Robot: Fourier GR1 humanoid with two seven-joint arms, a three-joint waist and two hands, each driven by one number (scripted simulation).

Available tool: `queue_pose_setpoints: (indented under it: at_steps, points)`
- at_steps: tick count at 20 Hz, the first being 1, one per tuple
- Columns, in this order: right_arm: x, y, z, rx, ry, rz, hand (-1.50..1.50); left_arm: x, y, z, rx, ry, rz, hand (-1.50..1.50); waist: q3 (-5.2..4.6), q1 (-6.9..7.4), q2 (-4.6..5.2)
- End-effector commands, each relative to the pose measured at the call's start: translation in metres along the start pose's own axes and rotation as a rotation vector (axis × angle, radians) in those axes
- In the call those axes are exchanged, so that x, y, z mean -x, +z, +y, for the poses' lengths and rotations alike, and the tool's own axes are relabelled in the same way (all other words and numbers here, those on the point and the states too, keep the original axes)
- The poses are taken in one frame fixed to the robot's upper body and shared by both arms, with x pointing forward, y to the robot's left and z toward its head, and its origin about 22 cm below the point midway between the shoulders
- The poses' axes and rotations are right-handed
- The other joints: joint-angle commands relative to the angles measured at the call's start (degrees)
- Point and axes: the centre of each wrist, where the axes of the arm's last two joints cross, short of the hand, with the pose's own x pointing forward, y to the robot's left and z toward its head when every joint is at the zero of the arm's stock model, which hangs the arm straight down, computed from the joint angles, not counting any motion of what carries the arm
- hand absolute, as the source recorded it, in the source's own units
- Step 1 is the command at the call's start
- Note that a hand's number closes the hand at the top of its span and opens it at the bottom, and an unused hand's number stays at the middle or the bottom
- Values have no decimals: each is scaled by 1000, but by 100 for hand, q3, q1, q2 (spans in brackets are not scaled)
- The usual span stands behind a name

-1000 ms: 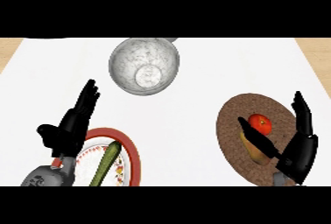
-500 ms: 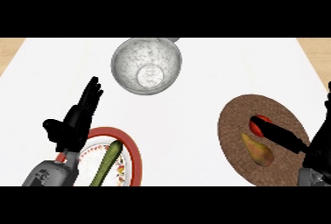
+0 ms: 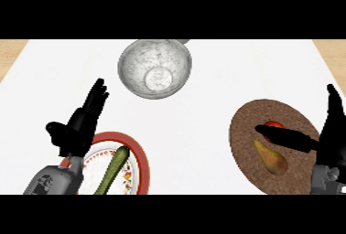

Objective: Pick the tomato from the placemat and place it in the bowl

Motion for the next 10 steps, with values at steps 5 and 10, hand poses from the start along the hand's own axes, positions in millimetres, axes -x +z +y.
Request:
queue_pose_setpoints:
  at_steps: [5,10]
  points:
    - [28,-11,-8,-104,35,131,-150,6,12,-2,-12,-9,-15,0,8,-11,-1]
    - [23,-17,12,-109,13,108,-150,25,5,7,-21,-21,-19,0,7,-5,7]
